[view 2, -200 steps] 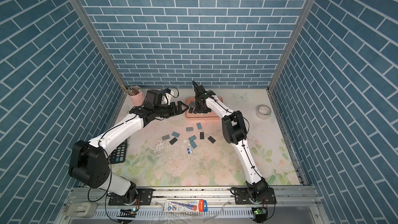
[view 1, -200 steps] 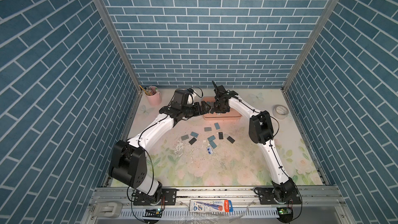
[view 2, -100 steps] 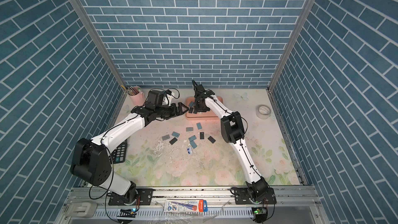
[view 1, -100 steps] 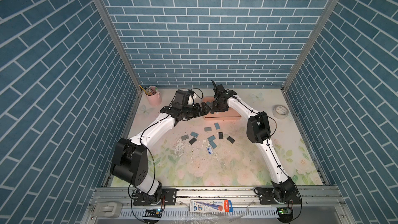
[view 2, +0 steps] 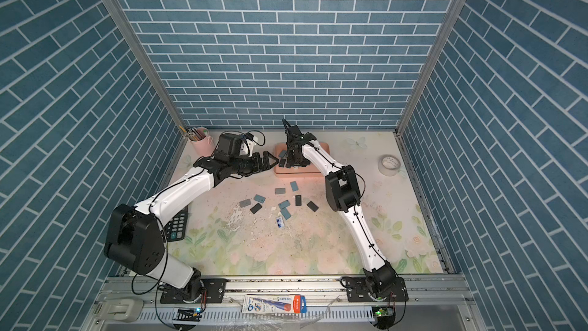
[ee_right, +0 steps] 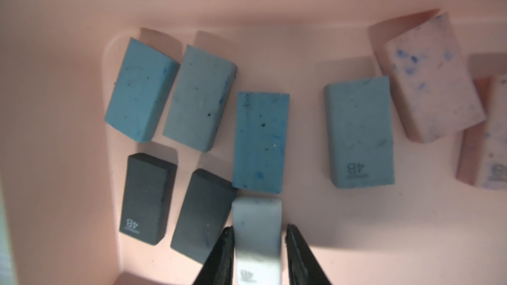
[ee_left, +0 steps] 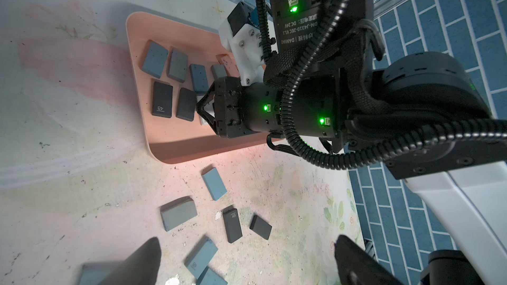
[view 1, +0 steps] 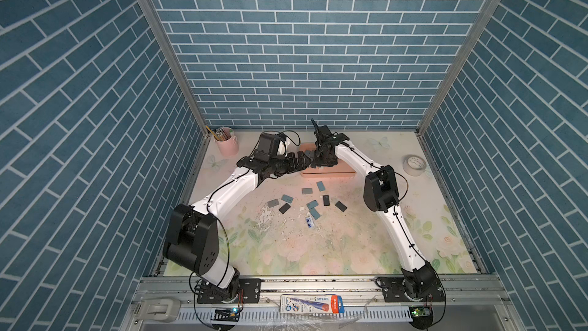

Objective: Put the eraser in the storage box
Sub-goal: Place the eraser at the center of the board, then pick up the eraser from the center of the board.

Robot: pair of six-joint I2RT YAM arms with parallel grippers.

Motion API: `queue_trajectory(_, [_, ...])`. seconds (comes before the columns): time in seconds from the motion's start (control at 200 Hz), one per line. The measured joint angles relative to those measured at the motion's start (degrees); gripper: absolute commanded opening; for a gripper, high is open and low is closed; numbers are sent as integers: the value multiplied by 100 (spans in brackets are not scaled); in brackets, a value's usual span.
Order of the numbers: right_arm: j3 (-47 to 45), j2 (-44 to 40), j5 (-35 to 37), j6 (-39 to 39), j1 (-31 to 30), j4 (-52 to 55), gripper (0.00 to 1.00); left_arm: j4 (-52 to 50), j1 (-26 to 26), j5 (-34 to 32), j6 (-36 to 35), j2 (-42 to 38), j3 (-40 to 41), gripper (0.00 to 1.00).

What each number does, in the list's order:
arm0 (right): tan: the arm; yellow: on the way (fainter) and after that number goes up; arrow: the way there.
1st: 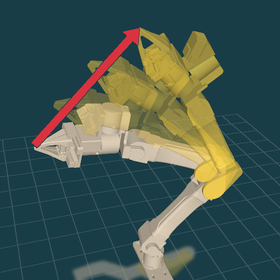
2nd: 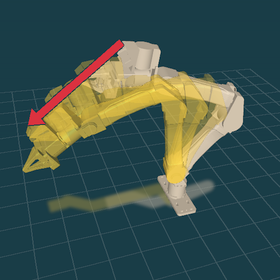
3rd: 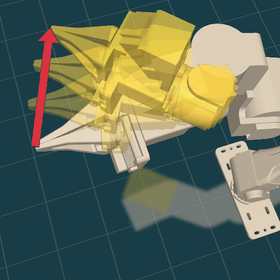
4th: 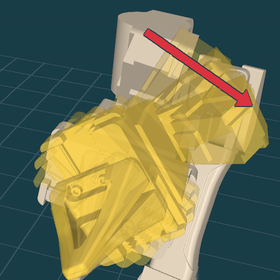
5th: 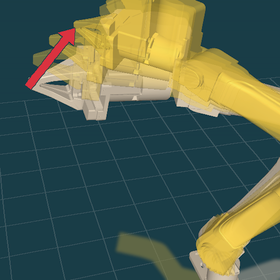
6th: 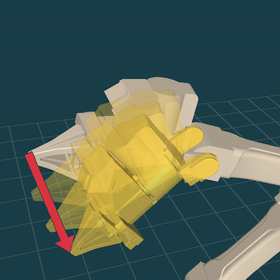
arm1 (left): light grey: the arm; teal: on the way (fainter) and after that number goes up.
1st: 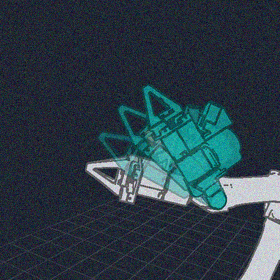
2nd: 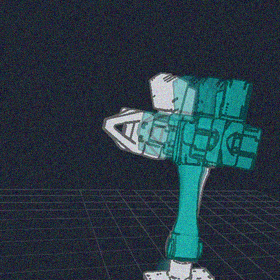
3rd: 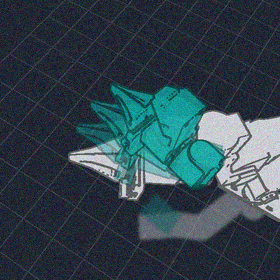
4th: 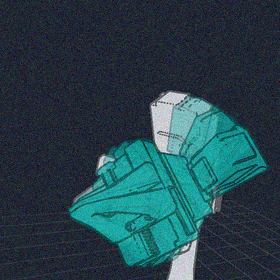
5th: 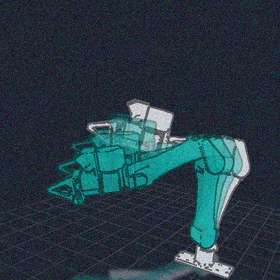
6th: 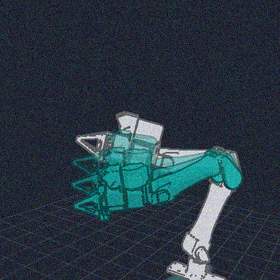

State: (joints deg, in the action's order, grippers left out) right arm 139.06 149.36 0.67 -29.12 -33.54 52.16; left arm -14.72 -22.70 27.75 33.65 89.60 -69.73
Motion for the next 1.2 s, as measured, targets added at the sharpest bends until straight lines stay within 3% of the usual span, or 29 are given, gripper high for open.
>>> queue_trajectory(0.47, [4,-59,26,44,-15,63,53,-442,46,-216,-127,0,-127,100])
queue_trajectory(0.74, [-146,-782,81,133,-15,120,69,-1497,811,-719,-396,-2,-162,100])
queue_trajectory(0.945, [-1552,-2367,151,319,-48,-275,98,-2393,848,-1307,-793,24,-107,99])
queue_trajectory(1.2, [-4203,-4406,131,369,-210,-1150,98,-2573,828,-1681,-905,356,562,100])
